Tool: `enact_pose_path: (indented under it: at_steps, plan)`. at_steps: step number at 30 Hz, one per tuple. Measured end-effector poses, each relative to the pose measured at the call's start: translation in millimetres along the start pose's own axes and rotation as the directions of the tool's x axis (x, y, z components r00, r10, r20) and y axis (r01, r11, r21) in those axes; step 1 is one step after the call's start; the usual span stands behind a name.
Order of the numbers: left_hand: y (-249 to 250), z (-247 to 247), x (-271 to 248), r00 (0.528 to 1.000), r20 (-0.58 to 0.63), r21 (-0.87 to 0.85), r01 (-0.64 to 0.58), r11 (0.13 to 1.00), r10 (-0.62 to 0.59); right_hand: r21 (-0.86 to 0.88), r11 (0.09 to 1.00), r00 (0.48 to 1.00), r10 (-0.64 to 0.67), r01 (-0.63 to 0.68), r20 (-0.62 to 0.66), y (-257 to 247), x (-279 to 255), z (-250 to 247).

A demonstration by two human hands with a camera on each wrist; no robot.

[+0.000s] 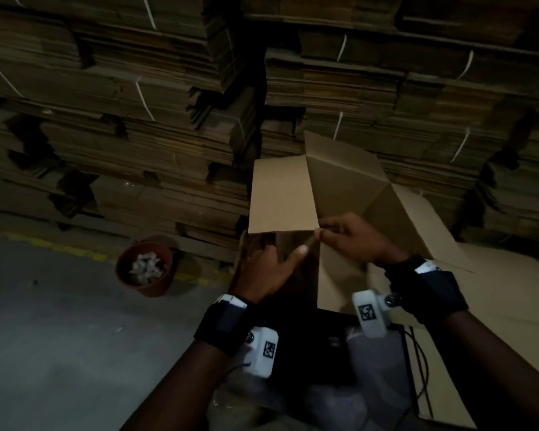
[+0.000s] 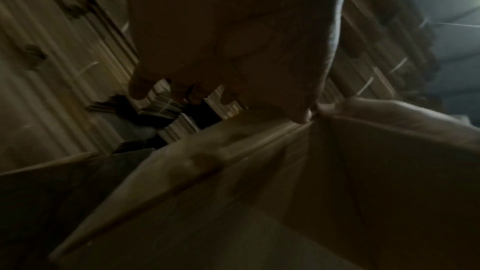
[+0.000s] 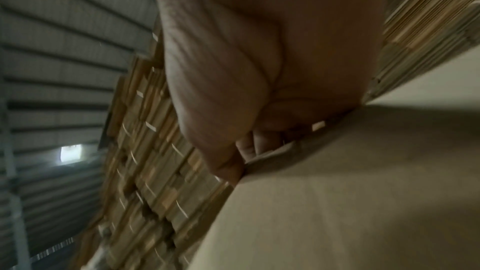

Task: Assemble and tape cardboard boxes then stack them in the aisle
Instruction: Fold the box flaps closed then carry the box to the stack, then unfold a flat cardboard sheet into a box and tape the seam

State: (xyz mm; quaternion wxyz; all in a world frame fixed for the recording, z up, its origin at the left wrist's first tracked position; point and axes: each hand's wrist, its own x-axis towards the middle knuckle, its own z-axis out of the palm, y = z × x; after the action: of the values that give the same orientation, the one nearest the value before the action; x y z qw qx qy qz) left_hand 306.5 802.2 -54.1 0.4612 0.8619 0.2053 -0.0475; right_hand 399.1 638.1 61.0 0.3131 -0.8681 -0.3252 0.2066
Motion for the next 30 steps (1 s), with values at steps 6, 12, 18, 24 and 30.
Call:
enact_pose_path:
  at_steps: [6, 12, 18, 24, 30]
  plan:
    - [29.3, 6.2, 5.1, 0.97, 0.017, 0.174, -0.24, 0.955, 0.241, 0.166, 0.986, 0.993, 0.034, -0.015, -0.111, 13.3, -43.2, -59.0]
    - [29.6, -18.9, -4.7, 0.935, 0.037, 0.333, -0.344, 0.878, 0.353, 0.208, 0.977, 0.988, 0.071, -0.042, -0.137, 58.6, -68.1, -81.5]
    - [4.4, -61.4, 39.7, 0.97, 0.017, 0.326, -0.236, 0.916, 0.244, 0.357, 0.919, 0.952, 0.243, -0.166, -0.184, 81.6, -78.0, -73.6]
    - [0.2, -66.1, 52.4, 0.968, 0.001, 0.053, -0.252, 0.966, 0.252, -0.149, 0.895, 0.86, 0.34, -0.42, -0.38, 123.2, -64.3, -57.8]
    - [2.9, -57.3, 53.1, 0.973, -0.011, -0.076, -0.231, 0.97, 0.231, -0.279, 0.813, 0.837, 0.396, -0.511, -0.378, 109.7, -71.9, 22.7]
